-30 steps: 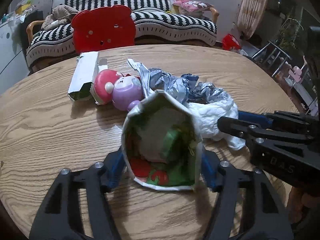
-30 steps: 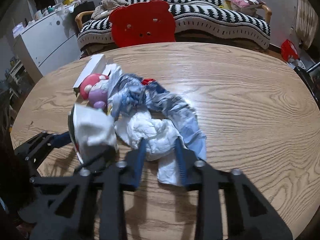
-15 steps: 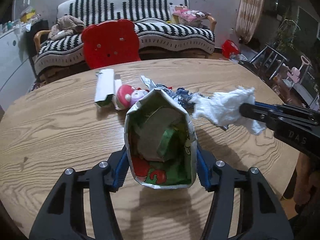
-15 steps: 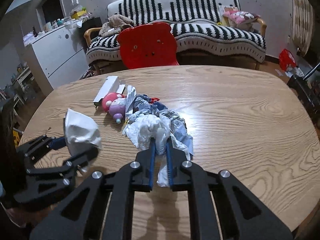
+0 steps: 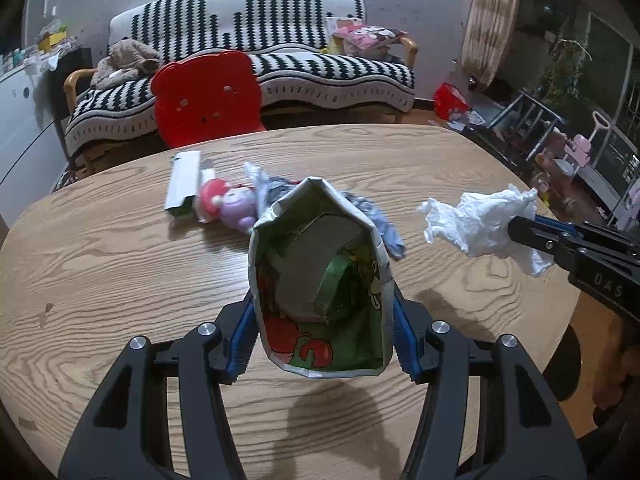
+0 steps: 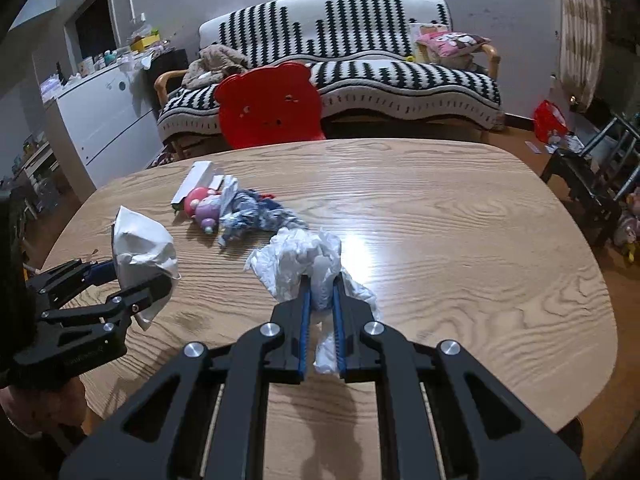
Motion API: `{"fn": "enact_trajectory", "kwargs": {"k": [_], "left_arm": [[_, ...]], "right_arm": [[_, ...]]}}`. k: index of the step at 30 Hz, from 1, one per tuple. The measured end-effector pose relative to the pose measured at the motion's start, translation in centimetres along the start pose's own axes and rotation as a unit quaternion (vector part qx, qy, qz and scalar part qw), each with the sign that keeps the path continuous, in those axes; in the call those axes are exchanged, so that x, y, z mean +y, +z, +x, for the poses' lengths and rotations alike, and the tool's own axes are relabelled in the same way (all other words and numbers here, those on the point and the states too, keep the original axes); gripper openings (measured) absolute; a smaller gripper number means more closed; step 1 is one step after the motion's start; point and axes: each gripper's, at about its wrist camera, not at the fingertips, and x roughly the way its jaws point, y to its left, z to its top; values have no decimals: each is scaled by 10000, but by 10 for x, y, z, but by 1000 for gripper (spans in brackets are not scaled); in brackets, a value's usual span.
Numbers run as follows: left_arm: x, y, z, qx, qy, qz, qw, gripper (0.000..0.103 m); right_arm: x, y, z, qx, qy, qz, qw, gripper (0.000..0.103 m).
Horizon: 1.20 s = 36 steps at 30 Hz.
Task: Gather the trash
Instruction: 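Carry the wrapper and tissue over the black bin and release both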
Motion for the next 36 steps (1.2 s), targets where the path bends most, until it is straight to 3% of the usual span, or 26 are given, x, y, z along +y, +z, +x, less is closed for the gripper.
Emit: {"fn": "enact_trajectory", "kwargs": {"k": [9,18,25,28,31,36], "left_arm": [[-82,6,7,-100,-389,356,9986,56],[-197,-9,20,-11,-1181,1042,9875,56],[-300,-43,25,157,-1941,1642,9670,56],[-341,-63,31,360,-2330,1890,9533,56],[-378,-85,39,518,-2586,2132,9407,56],[-422,-112,55,778,-2766,2401,9272,57]], "right_arm": [[-77,-31,-53,-166,-498,424,9977,11],[-185,-108,-119,-174,-1257,1286,9835,11],[-259,-181,-167,-50,-1838,2126,9597,11],[-282,-209,-182,53,-1992,2444,9490,11],[-307,-235,-191,257,-2156,2822,9345,11],[-341,-265,-196,500,-2229,3308,9156,11]]}}
